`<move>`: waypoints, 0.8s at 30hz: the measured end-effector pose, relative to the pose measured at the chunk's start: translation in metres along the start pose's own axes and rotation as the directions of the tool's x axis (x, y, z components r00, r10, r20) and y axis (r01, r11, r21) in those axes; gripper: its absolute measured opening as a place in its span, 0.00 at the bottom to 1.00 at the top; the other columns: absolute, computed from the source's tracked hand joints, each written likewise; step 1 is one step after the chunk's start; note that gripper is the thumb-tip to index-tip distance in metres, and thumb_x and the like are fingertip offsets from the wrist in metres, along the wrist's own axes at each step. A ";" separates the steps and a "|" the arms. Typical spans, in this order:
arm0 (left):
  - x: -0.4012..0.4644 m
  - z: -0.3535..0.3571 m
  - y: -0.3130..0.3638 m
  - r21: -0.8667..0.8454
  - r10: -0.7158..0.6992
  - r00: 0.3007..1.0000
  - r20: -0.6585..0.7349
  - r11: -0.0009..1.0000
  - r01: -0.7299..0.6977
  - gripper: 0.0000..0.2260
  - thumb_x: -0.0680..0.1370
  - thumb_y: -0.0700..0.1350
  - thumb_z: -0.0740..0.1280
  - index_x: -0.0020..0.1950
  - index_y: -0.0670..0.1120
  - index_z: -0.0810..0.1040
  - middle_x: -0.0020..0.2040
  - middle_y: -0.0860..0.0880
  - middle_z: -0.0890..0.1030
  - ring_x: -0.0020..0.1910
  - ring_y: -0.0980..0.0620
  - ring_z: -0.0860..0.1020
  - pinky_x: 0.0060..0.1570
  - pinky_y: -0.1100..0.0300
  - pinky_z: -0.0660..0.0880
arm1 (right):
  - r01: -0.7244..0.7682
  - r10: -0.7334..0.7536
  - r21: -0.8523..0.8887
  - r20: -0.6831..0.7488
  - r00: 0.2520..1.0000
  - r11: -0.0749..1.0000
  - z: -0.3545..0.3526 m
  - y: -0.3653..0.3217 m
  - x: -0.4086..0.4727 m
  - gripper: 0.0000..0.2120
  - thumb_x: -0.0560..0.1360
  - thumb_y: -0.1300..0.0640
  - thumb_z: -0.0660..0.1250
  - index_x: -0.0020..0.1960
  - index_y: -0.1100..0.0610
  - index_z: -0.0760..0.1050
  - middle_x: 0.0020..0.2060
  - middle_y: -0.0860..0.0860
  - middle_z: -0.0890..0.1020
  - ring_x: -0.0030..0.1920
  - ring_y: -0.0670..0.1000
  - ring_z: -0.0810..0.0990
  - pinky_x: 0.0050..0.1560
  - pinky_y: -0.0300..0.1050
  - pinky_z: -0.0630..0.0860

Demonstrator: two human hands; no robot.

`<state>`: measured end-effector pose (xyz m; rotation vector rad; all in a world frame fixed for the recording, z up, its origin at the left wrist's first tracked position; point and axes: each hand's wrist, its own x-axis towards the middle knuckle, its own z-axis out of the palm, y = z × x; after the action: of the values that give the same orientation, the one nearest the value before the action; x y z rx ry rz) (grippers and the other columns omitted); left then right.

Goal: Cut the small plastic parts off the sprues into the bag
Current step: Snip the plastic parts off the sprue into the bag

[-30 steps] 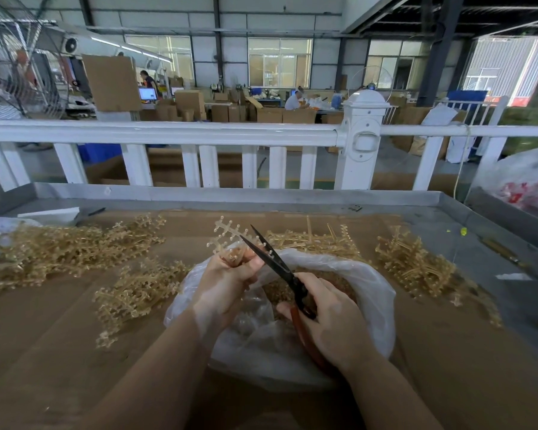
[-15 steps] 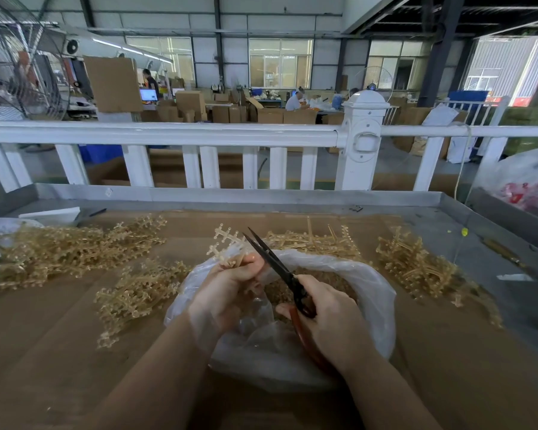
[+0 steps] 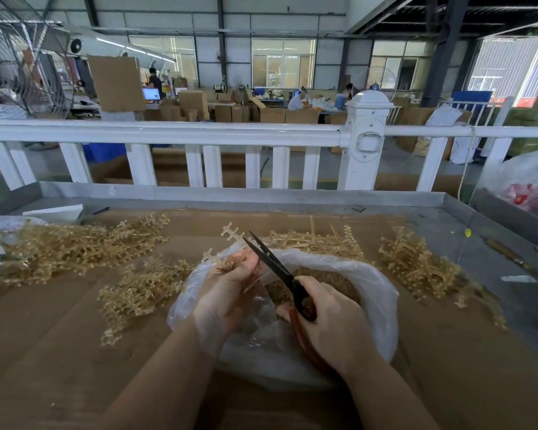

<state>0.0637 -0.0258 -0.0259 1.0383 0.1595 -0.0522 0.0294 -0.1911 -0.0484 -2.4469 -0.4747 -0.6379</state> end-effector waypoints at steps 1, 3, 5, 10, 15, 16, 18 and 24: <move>0.000 -0.001 0.000 0.016 0.005 1.000 0.004 1.000 -0.005 0.10 0.73 0.41 0.69 0.32 0.47 0.84 0.33 0.50 0.83 0.27 0.56 0.79 0.25 0.66 0.74 | -0.001 0.001 -0.004 -0.005 1.000 1.000 0.000 -0.001 0.000 0.21 0.72 0.37 0.64 0.59 0.49 0.75 0.46 0.44 0.81 0.45 0.44 0.79 0.44 0.33 0.73; -0.001 0.002 0.000 0.023 0.002 1.000 -0.004 1.000 -0.002 0.10 0.75 0.40 0.68 0.33 0.46 0.83 0.32 0.50 0.82 0.27 0.57 0.78 0.25 0.66 0.73 | -0.002 0.002 -0.015 -0.012 1.000 1.000 -0.001 -0.002 0.001 0.22 0.72 0.37 0.63 0.59 0.49 0.75 0.45 0.44 0.81 0.44 0.44 0.79 0.43 0.31 0.70; -0.003 0.005 -0.001 0.019 0.010 1.000 0.008 1.000 -0.010 0.08 0.75 0.39 0.67 0.37 0.45 0.81 0.30 0.49 0.81 0.25 0.57 0.77 0.25 0.66 0.72 | -0.001 0.000 -0.028 -0.021 1.000 1.000 -0.001 -0.002 0.000 0.22 0.72 0.38 0.64 0.59 0.50 0.75 0.46 0.44 0.82 0.45 0.43 0.79 0.44 0.28 0.67; -0.004 0.005 -0.002 0.002 -0.003 1.000 0.008 1.000 0.003 0.09 0.78 0.38 0.64 0.39 0.44 0.78 0.30 0.50 0.80 0.26 0.56 0.77 0.34 0.59 0.69 | 0.012 -0.012 -0.041 0.013 1.000 0.999 0.000 -0.001 0.000 0.26 0.72 0.35 0.60 0.63 0.51 0.74 0.50 0.46 0.81 0.50 0.45 0.79 0.49 0.33 0.72; -0.003 0.007 -0.003 -0.032 -0.030 0.999 0.030 0.999 0.030 0.11 0.79 0.39 0.62 0.38 0.45 0.77 0.30 0.50 0.80 0.26 0.56 0.77 0.27 0.63 0.72 | 0.004 -0.003 -0.039 0.024 1.000 0.999 0.002 0.001 0.000 0.28 0.72 0.34 0.59 0.65 0.50 0.72 0.52 0.45 0.79 0.54 0.46 0.77 0.55 0.37 0.72; -0.003 0.007 -0.003 -0.041 -0.034 0.999 0.026 0.999 0.035 0.11 0.79 0.38 0.62 0.39 0.45 0.77 0.29 0.51 0.80 0.26 0.57 0.78 0.26 0.65 0.73 | 0.002 -0.001 -0.040 0.024 1.000 0.999 0.002 0.001 -0.001 0.28 0.72 0.34 0.59 0.64 0.50 0.72 0.52 0.45 0.79 0.54 0.46 0.76 0.55 0.37 0.72; -0.003 0.007 -0.004 -0.024 -0.045 0.999 0.023 0.999 0.046 0.09 0.80 0.38 0.61 0.42 0.45 0.77 0.30 0.51 0.82 0.28 0.58 0.80 0.28 0.67 0.74 | 0.001 0.000 -0.038 0.022 1.000 0.999 0.002 0.001 -0.001 0.26 0.72 0.36 0.62 0.64 0.50 0.72 0.52 0.45 0.79 0.54 0.47 0.77 0.54 0.37 0.71; -0.005 0.003 -0.006 0.045 -0.083 0.995 0.057 0.996 0.080 0.09 0.80 0.38 0.61 0.42 0.43 0.77 0.30 0.50 0.80 0.27 0.57 0.78 0.34 0.64 0.72 | 0.008 -0.007 -0.024 0.028 1.000 1.000 0.002 0.000 0.000 0.24 0.73 0.37 0.63 0.62 0.50 0.73 0.51 0.45 0.80 0.53 0.45 0.77 0.52 0.34 0.68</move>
<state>0.0585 -0.0320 -0.0289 1.0712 0.1475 -0.1607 0.0299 -0.1901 -0.0501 -2.4808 -0.4905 -0.6169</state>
